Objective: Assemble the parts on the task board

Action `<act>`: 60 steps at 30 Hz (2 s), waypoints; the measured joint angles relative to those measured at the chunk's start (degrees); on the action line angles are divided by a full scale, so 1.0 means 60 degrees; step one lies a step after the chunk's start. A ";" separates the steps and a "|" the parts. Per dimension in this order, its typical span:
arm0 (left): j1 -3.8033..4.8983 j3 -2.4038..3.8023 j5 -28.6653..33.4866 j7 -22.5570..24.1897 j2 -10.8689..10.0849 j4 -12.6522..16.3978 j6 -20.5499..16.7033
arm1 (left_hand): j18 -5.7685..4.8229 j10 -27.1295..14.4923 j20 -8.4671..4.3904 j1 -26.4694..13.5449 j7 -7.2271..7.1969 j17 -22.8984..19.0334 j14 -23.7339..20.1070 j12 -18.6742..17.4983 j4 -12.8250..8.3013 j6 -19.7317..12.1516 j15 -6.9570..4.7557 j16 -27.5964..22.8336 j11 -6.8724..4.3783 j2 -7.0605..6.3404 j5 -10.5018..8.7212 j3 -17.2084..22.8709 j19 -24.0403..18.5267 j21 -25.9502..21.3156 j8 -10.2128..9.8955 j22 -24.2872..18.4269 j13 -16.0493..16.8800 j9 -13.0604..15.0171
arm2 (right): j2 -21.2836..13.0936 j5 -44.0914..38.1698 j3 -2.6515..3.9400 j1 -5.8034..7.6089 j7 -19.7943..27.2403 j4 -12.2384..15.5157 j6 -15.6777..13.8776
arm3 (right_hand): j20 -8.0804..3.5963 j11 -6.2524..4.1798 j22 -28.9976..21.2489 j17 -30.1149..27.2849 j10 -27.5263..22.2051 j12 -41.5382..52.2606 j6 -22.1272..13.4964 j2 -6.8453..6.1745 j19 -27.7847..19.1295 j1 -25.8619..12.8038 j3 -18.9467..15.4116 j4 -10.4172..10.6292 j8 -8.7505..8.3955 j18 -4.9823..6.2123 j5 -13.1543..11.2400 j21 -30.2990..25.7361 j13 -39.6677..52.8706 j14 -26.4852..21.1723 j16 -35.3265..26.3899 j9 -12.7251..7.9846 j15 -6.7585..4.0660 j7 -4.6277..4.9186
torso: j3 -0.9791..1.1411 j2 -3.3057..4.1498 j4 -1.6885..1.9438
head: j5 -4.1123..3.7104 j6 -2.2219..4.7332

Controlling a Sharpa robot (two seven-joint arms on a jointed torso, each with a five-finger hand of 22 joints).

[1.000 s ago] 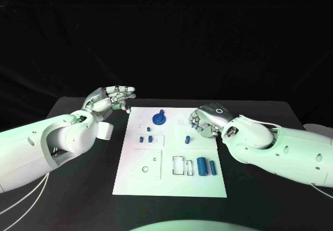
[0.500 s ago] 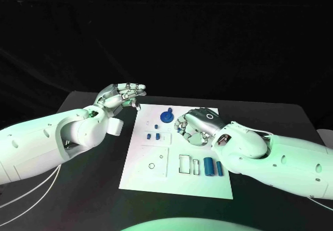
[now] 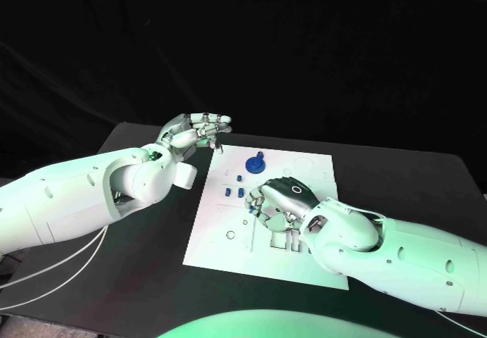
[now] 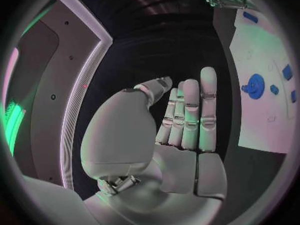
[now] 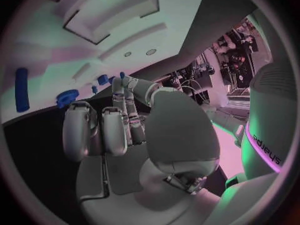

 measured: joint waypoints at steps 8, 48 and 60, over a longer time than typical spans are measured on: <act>0.0000 -0.0006 0.0000 0.0002 0.0042 -0.0008 0.0000 | 0.0000 0.0000 0.0000 0.0000 0.0000 0.0001 0.0000 0.0000 0.0000 0.0000 0.0000 0.0000 0.0000 0.0000 0.0000 0.0000 0.0000 0.0000 0.0000 0.0001 0.0000 0.0000 | 0.0265 0.0083 -0.0016 -0.0214 0.0111 -0.0270 -0.0020 | 0.0000 0.0000 -0.0001 -0.0013 0.0000 -0.0076 -0.0017 0.0037 0.0000 -0.0165 -0.0069 0.0015 -0.0012 0.0001 -0.0201 0.0000 0.0000 0.0000 0.0000 0.0016 0.0000 -0.0015 | 0.0017 -0.0012 0.0006 | 0.0141 -0.0087; 0.0000 -0.0025 -0.0006 -0.0046 0.0097 -0.0065 0.0017 | 0.0000 0.0000 0.0000 0.0000 0.0000 -0.0006 -0.0035 0.0000 0.0000 0.0000 -0.0034 0.0000 -0.0001 0.0000 0.0000 0.0000 0.0000 0.0000 0.0000 0.0003 0.0001 0.0001 | 0.0558 0.0159 -0.0062 -0.0361 0.0241 -0.0708 0.0185 | 0.0000 0.0020 0.0004 -0.0036 0.0016 -0.0074 -0.0043 0.0036 -0.0001 -0.0164 -0.0069 0.0015 -0.0037 0.0004 -0.0221 -0.0036 -0.0005 0.0000 0.0000 0.0035 0.0001 -0.0014 | 0.0013 -0.0003 -0.0005 | 0.0241 -0.0298; 0.0000 -0.0025 -0.0008 -0.0079 0.0091 -0.0084 0.0031 | -0.0001 0.0000 0.0000 0.0000 -0.0001 -0.0005 -0.0034 0.0001 0.0000 0.0000 -0.0034 0.0000 -0.0001 0.0000 0.0000 0.0000 0.0000 0.0000 0.0000 0.0003 0.0002 0.0001 | 0.0531 0.0159 -0.0088 -0.0389 0.0259 -0.0656 0.0225 | 0.0000 0.0031 0.0002 -0.0036 0.0027 -0.0073 -0.0043 0.0035 -0.0001 -0.0164 -0.0069 0.0015 -0.0025 0.0006 -0.0237 -0.0035 -0.0002 -0.0001 0.0000 0.0034 0.0001 -0.0013 | 0.0014 -0.0008 -0.0010 | 0.0284 -0.0345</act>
